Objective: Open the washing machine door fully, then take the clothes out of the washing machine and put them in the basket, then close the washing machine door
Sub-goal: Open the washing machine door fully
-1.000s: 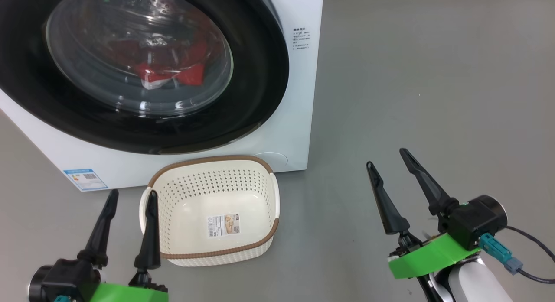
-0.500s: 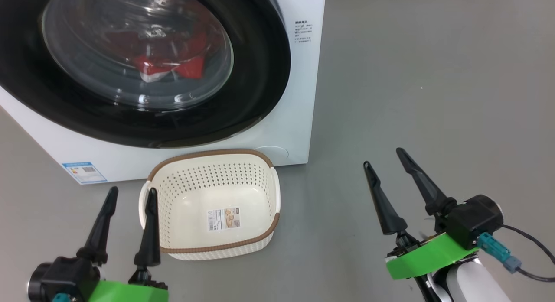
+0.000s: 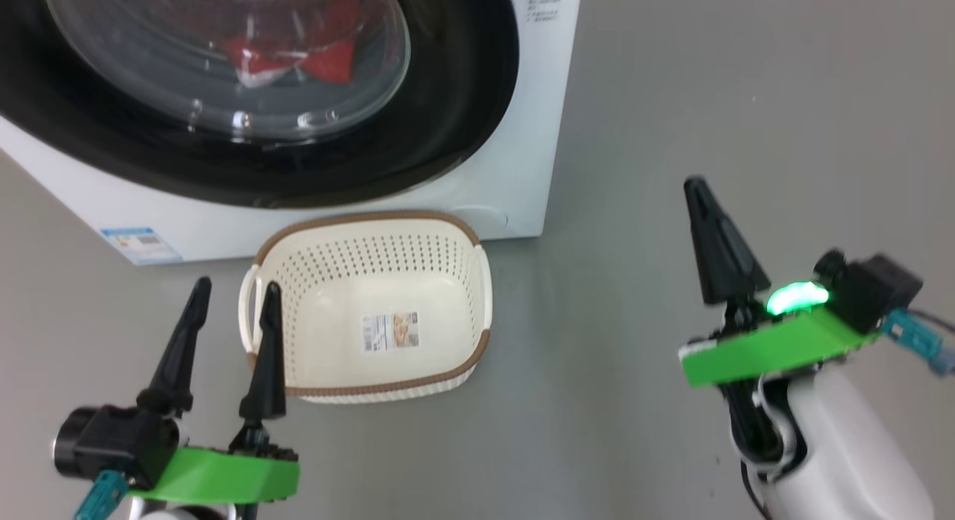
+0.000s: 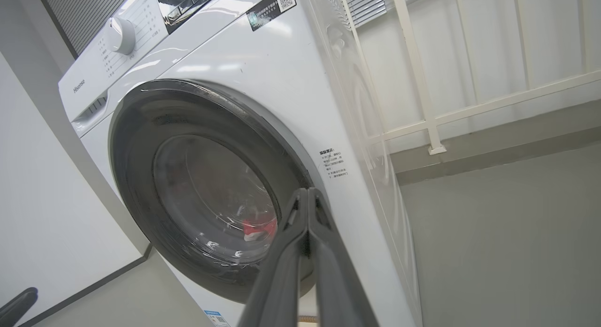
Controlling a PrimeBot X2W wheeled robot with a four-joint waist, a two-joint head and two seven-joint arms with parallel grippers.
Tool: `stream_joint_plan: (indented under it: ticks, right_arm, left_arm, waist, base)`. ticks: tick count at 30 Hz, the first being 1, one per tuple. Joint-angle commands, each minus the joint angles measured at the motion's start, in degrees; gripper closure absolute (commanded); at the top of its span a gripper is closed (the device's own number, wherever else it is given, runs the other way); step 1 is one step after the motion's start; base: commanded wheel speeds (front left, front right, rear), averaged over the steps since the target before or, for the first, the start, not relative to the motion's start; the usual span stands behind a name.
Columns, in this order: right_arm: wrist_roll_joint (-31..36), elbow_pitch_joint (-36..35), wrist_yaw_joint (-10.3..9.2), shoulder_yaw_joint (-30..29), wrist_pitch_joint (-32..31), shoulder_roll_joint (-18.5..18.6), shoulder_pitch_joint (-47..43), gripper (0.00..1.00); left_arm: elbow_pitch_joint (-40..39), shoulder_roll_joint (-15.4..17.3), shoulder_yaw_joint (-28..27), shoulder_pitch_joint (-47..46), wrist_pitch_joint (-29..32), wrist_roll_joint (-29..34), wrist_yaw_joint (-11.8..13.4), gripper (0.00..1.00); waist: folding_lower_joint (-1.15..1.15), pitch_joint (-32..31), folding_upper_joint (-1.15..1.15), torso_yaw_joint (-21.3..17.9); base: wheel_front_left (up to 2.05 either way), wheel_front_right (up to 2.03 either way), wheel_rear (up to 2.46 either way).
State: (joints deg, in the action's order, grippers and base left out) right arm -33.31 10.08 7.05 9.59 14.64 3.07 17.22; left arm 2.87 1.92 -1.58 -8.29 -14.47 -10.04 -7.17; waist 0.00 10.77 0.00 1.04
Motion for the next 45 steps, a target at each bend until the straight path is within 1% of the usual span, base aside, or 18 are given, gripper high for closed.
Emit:
stream_joint_plan:
  ticks: [1, 8, 12, 14, 16, 20, 21, 22, 29, 34, 40, 45]
  right_arm:
    - [-1.8, -0.6, 0.44, 0.7, 0.4, -0.2, 4.0, 1.0]
    - [-8.6, 4.4, 0.44, 1.3, 0.4, -0.2, 11.5, 1.0]
    - [-10.6, 6.5, 0.44, 2.0, 0.4, -0.2, 14.9, 1.0]
    - [-14.5, 8.4, 0.44, 2.9, 0.4, -0.2, 17.2, 1.0]
    - [-20.7, 10.3, 0.44, 4.3, 0.4, -0.2, 19.8, 1.0]
    - [-28.6, 13.2, 0.44, 6.8, -0.6, 0.9, 25.9, 1.0]
    - [-31.3, 13.5, 0.44, 6.9, -1.3, 0.9, 27.2, 1.0]
    - [-35.6, 14.0, 0.44, 6.8, -2.6, 1.2, 29.9, 1.0]
    - [-45.8, 15.9, 0.44, 7.0, -8.0, 2.0, 37.6, 1.0]
    - [-51.1, 18.7, 0.44, 6.7, -13.8, 2.6, 42.1, 1.0]
    - [-57.2, 23.4, 0.44, 6.1, -23.4, 3.0, 47.1, 1.0]
    - [-60.4, 25.6, 0.44, 5.2, -29.5, 4.0, 51.1, 1.0]
  left_arm:
    - [-1.7, 1.0, -1.3, -2.8, -0.5, 0.4, -0.3, 0.0]
    - [-1.8, 1.0, 0.0, -5.1, -0.5, -0.1, -0.3, 0.0]
    - [-1.9, 1.0, 0.3, -5.9, -0.5, -0.4, -0.3, 0.0]
    - [-2.2, 1.0, 0.4, -6.5, -0.5, -0.6, -0.3, 0.0]
    - [-2.4, 1.0, 0.2, -6.9, -0.5, -0.7, -0.3, 0.0]
    - [-3.0, 1.0, 0.1, -8.1, -0.5, -0.7, -0.3, 0.0]
    - [-3.1, 1.0, 0.2, -8.5, -0.5, -0.7, -0.3, 0.0]
    - [-3.2, 1.0, 0.2, -9.4, -0.5, -0.7, -0.3, 0.0]
    - [-3.7, 1.0, 0.6, -11.9, -0.5, -0.9, -0.3, 0.0]
    - [-3.9, 1.0, 0.8, -12.9, -0.5, -0.9, -0.3, 0.0]
    - [-4.1, 1.0, 0.6, -13.3, -0.5, -1.0, -0.3, 0.0]
    - [-4.2, 1.0, 0.5, -13.3, -0.5, -1.2, -0.3, 0.0]
  waist:
    - [0.0, 2.8, 0.0, 1.5]
    - [0.0, 6.3, 0.0, 3.3]
    - [0.0, 7.8, 0.0, 3.8]
    - [0.0, 8.8, 0.0, 4.0]
    - [0.0, 9.9, 0.0, 4.0]
    - [0.0, 12.4, 0.0, 4.1]
    - [0.0, 13.1, 0.0, 4.1]
    - [0.0, 14.5, 0.0, 4.3]
    - [0.0, 18.3, 0.0, 5.0]
    - [0.0, 20.4, 0.0, 5.8]
    - [0.0, 22.0, 0.0, 6.9]
    - [0.0, 22.9, 0.0, 7.5]
  base:
    - [0.0, 0.0, 0.0]
    - [0.0, 0.0, 0.0]
    - [0.0, 0.0, 0.0]
    - [0.0, 0.0, 0.0]
    - [0.0, 0.0, 0.0]
    - [0.0, 0.0, 0.0]
    - [0.0, 0.0, 0.0]
    - [0.0, 0.0, 0.0]
    - [0.0, 0.0, 0.0]
    - [0.0, 0.0, 0.0]
    - [0.0, 0.0, 0.0]
    - [0.0, 0.0, 0.0]
